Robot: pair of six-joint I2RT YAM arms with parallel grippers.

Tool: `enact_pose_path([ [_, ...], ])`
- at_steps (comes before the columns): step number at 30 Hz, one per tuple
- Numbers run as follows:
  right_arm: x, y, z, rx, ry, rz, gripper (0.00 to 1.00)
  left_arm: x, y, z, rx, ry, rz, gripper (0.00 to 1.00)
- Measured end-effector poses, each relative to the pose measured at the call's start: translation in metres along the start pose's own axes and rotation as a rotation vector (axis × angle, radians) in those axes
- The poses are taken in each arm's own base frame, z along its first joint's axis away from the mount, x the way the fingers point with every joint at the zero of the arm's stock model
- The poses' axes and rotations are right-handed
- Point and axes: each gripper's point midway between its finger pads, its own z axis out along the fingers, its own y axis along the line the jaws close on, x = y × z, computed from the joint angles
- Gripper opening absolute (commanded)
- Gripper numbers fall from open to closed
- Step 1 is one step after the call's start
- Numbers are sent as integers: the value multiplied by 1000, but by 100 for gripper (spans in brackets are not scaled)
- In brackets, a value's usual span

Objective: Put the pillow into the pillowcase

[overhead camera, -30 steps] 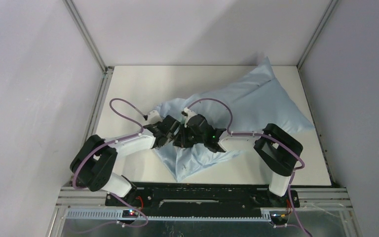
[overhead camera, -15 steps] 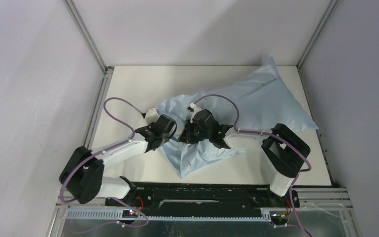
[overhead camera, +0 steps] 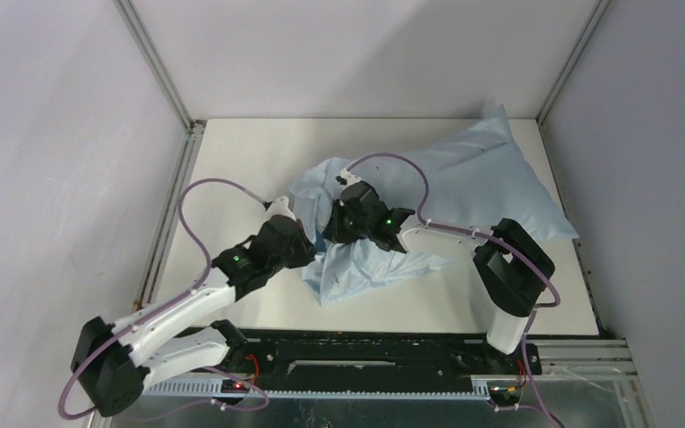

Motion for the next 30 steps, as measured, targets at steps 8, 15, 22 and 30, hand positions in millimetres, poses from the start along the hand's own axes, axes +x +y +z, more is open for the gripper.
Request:
enact_pose_path([
  [8,-1,-4,17,114,-24,-37,0,-20,-38,-60,259,-51,24,0],
  [15,8,6,22,109,-5,-103,56,-28,-34,-68,243,-45,14,0],
  [22,11,38,-34,165,-30,-279,61,-37,-10,-58,162,-70,-83,0],
  [30,26,60,-73,307,-38,-463,64,-30,3,-51,131,-57,-117,0],
])
